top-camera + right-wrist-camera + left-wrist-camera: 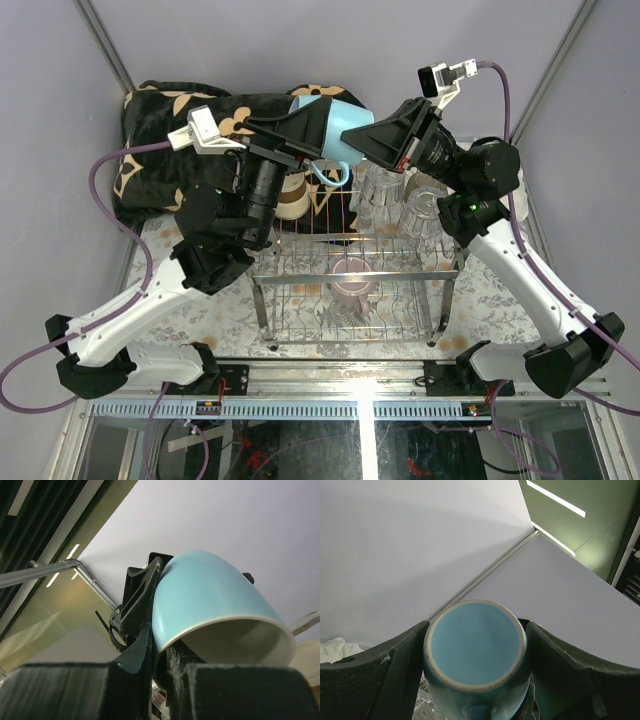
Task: Unload the cups from the dish rack
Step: Place the cup at the center of the board.
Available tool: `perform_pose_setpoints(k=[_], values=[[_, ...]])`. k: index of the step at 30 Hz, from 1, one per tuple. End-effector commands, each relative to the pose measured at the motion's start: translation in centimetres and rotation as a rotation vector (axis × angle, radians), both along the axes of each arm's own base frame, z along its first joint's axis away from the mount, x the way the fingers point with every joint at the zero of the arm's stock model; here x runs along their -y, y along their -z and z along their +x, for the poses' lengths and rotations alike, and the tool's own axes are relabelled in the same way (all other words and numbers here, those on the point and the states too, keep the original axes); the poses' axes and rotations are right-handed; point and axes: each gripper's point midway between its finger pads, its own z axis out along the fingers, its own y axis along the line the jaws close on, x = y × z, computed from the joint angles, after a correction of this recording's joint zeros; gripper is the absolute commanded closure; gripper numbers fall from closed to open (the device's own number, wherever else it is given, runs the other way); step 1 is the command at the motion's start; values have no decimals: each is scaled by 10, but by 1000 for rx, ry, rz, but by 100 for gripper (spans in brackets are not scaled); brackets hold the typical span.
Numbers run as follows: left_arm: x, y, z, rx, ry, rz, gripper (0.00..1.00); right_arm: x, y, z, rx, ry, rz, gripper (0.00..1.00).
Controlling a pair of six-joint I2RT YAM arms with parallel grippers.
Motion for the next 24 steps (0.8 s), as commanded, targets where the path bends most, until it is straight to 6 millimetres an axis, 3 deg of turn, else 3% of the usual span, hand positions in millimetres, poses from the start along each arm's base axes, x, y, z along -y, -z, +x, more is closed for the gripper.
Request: perform_pose_setpoints(k=[1,9,15,18,24], values=[[-43,-35,-18,96,-81,-15,32,16,-26,-13,75,83,12,100],[-65,-39,-29,120,-108,-3,10,24,-31,-14,122,194,-55,100],[-78,-46,-38,137,-119,38,11,37,-34,-13,163,331,-122,100],[-82,-42,-38,118,-136,80,11,54,-39,-10,201,480,-197,100],[-83,-25,-36,72,-146,164,11,113,-35,6,173,857,-376,100]])
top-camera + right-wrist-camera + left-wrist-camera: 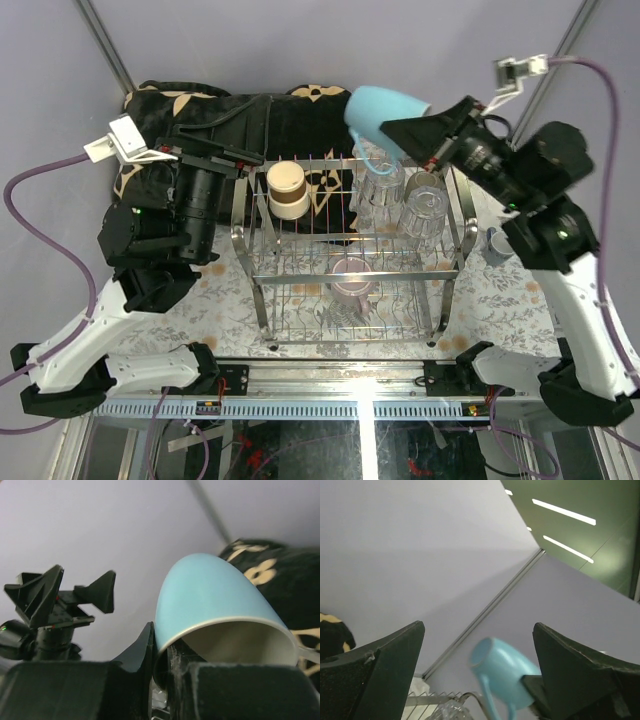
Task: Unload the cups from the dish rack
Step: Place the cup at the center of the board.
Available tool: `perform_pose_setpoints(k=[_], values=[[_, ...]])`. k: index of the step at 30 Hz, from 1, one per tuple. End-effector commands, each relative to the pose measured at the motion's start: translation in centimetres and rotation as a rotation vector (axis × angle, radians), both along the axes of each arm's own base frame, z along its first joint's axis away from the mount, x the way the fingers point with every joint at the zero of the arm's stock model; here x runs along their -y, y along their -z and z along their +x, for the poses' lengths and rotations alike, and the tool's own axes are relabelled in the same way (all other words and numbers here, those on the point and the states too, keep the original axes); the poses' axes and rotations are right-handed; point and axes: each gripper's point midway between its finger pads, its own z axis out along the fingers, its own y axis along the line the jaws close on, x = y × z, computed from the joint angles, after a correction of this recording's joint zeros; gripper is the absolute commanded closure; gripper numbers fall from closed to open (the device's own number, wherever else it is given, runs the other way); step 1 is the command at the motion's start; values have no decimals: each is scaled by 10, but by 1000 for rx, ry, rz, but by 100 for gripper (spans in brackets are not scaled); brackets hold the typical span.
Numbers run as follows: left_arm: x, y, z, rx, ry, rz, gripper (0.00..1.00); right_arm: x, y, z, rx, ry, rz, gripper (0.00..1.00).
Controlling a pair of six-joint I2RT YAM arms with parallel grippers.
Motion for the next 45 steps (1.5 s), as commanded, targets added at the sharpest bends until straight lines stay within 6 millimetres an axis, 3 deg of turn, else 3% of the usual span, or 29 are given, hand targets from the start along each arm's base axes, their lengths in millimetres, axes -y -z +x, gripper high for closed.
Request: perform_pose_setpoints(k=[1,4,10,15,19,23,28,32,39,45], values=[[-9,13,3,-42,-50,79,11,80,-43,-14,180,384,-85,100],[-9,20,3,-54,-50,98,11,123,-31,-5,128,612,-166,100],[-6,31,3,-60,-44,129,11,196,18,2,-25,970,-342,100],[-1,38,5,-69,-40,165,11,237,64,-8,-159,1155,-437,100],[2,46,7,-82,-38,188,11,258,98,-23,-242,1234,-489,100],[1,51,9,-97,-50,183,11,259,147,-30,-364,1221,-541,100],[5,53,10,-89,-43,205,11,238,224,-31,-552,1121,-613,100],[6,58,12,-103,-51,212,10,222,269,-31,-660,1058,-623,100],[2,59,12,-106,-64,213,10,217,305,-37,-745,1044,-598,100],[7,61,15,-109,-62,229,10,216,317,-38,-758,1051,-566,100]])
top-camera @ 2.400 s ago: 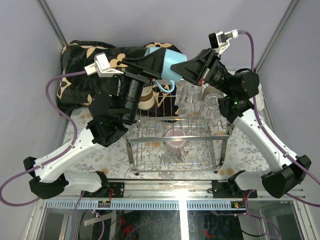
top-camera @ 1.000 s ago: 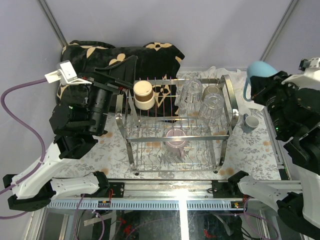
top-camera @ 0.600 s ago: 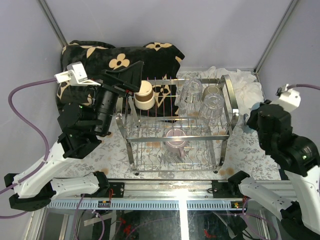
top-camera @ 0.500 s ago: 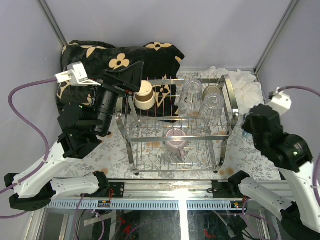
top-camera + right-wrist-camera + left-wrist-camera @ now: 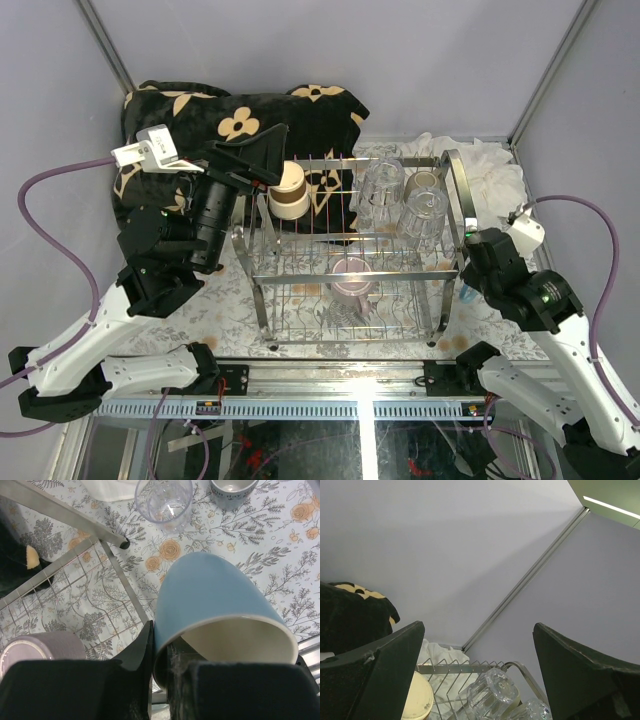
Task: Unload the cups from the dish rack
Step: Place the cup at the center of the board.
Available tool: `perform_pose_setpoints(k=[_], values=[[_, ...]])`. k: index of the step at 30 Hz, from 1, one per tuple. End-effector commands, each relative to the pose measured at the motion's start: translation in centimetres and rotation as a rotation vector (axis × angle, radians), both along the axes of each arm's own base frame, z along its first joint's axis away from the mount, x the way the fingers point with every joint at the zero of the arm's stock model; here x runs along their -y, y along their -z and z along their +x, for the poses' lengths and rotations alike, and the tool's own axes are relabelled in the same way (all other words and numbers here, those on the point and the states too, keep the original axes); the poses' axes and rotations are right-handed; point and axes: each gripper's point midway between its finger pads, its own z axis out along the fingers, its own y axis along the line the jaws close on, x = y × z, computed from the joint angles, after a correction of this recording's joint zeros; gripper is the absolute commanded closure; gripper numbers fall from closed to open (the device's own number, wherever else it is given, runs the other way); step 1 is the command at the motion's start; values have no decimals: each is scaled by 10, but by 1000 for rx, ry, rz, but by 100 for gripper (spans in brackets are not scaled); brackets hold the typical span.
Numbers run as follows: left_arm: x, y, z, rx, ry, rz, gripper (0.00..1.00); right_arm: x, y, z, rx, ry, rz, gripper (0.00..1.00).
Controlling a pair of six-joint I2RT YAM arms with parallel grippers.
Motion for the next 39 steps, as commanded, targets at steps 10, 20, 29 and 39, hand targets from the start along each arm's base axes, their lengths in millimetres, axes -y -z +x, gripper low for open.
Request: perform_pose_setpoints(k=[10,20,29,39], values=[[7,3,7,-10,-7,37,10,11,-6,11,80,99,-6,100],[9,7,8,-21,-4,44,9,23,-11,27,63,111,-52,100],[5,5,8,-21,-9,37,9,53,-21,47,58,128,-42,100],[10,6,11,-25,-11,58,9,46,32,63,-69,97,130,100]])
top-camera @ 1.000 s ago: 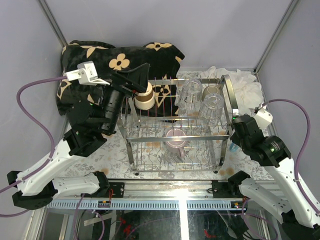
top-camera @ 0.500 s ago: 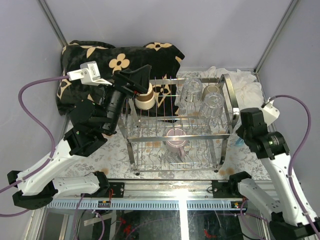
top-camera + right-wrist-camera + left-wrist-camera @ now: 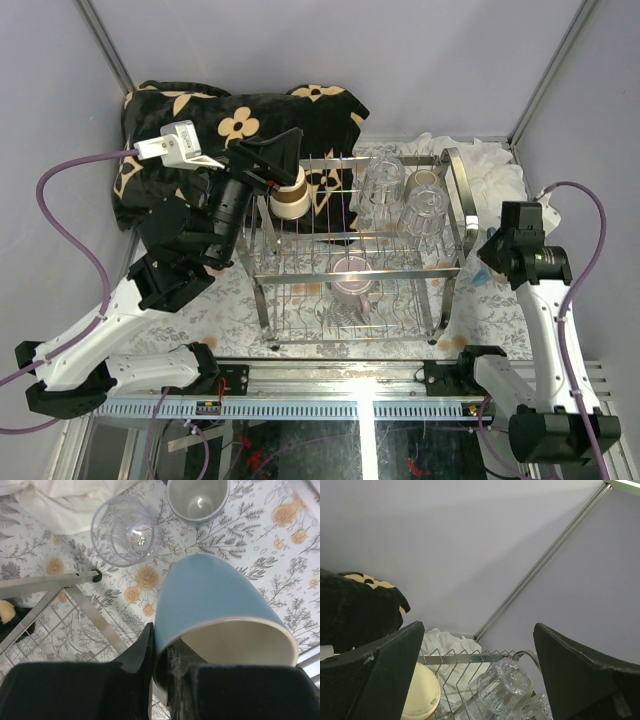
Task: Unload the cups from the dish rack
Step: Place the cup at the center of the board.
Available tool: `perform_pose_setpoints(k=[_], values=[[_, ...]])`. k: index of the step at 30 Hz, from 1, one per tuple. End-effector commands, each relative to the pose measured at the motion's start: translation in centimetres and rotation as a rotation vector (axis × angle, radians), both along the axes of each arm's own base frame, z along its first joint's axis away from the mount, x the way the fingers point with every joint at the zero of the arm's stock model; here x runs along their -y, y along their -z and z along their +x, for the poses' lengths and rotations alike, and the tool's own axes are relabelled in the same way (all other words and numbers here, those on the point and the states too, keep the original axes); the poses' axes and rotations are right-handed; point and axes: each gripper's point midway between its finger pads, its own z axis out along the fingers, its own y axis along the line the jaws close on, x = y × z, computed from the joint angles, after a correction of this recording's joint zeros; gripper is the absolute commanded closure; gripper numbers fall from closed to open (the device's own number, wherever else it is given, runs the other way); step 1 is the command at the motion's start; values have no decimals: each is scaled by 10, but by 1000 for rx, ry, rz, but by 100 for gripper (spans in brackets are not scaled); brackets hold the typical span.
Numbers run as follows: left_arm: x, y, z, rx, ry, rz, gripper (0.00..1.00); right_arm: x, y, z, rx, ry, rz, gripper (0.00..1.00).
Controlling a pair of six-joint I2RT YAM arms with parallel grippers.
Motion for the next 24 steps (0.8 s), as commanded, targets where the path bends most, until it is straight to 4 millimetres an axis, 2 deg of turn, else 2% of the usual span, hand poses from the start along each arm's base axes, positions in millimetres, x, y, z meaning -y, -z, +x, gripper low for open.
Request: perform_pose_setpoints(k=[1,7,16,24], values=[[-7,-13,-1,23,-10,-15,9,-6,9,21,35,-56,94,100],[-5,-9,3,17,-15,-4,9,-5,25,27,-22,-68,105,100],[-2,-10,7,18,-8,10,9,-16,61,42,-103,-87,206,100],[-6,-8,7,16,-17,8,9,-16,78,44,-168,-105,212,100]])
